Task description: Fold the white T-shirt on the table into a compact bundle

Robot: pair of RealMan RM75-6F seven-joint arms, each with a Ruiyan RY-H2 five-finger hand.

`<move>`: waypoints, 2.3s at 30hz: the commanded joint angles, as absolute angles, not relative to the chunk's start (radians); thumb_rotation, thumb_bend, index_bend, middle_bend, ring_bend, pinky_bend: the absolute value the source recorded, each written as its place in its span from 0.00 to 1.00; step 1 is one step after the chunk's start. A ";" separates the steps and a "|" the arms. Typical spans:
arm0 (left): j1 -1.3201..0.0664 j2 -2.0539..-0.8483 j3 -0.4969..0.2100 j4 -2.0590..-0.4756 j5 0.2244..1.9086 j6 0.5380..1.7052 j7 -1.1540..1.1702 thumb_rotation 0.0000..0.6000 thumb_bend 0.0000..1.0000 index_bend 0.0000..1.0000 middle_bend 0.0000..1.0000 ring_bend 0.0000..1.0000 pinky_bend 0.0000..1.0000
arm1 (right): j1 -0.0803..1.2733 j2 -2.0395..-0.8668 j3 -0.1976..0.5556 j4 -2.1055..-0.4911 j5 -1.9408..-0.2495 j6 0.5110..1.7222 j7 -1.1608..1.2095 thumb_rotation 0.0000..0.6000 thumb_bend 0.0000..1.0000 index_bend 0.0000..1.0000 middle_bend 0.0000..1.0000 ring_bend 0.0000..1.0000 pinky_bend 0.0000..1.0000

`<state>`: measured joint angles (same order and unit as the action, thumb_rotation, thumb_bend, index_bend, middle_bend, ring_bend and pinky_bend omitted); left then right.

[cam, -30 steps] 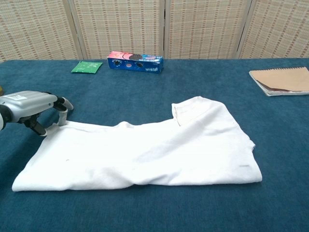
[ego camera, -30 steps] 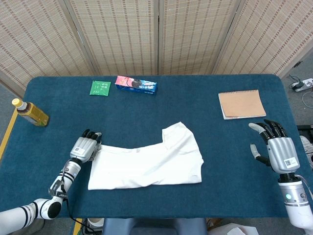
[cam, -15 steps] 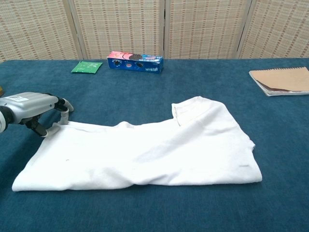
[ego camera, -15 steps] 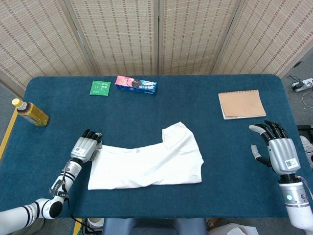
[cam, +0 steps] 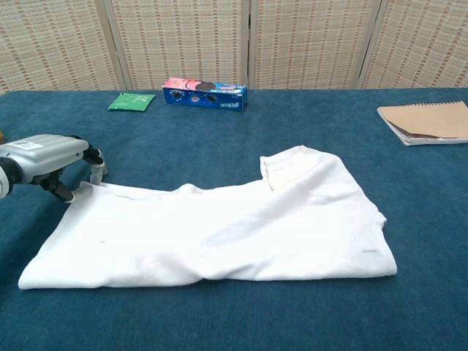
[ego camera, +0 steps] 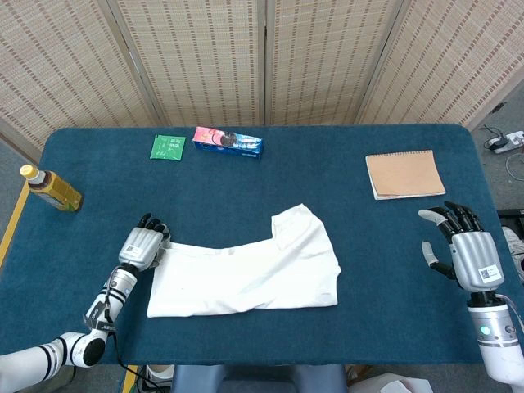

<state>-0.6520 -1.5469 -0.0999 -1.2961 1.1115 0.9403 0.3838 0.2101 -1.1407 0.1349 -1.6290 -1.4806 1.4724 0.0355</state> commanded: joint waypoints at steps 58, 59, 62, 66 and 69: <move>-0.418 -1.330 -0.029 -1.539 1.326 1.288 0.272 1.00 0.33 0.37 0.14 0.11 0.00 | 0.245 -1.185 -0.095 -1.523 -1.791 1.305 0.045 1.00 0.34 0.38 0.28 0.12 0.12; -0.412 -1.327 -0.024 -1.537 1.330 1.289 0.268 1.00 0.33 0.37 0.14 0.11 0.00 | 0.249 -1.205 -0.101 -1.504 -1.802 1.296 0.034 1.00 0.33 0.39 0.28 0.12 0.12; -0.402 -1.323 -0.019 -1.539 1.337 1.287 0.263 1.00 0.33 0.37 0.14 0.11 0.00 | 0.262 -1.250 -0.104 -1.468 -1.809 1.275 0.010 1.00 0.32 0.40 0.28 0.12 0.12; -0.391 -1.320 -0.018 -1.548 1.349 1.294 0.256 1.00 0.33 0.37 0.14 0.11 0.00 | 0.280 -1.307 -0.099 -1.431 -1.809 1.247 -0.022 1.00 0.27 0.40 0.28 0.12 0.12; -0.384 -1.317 -0.018 -1.552 1.353 1.293 0.251 1.00 0.33 0.37 0.14 0.11 0.00 | 0.290 -1.354 -0.092 -1.407 -1.798 1.230 -0.041 1.00 0.20 0.40 0.28 0.12 0.12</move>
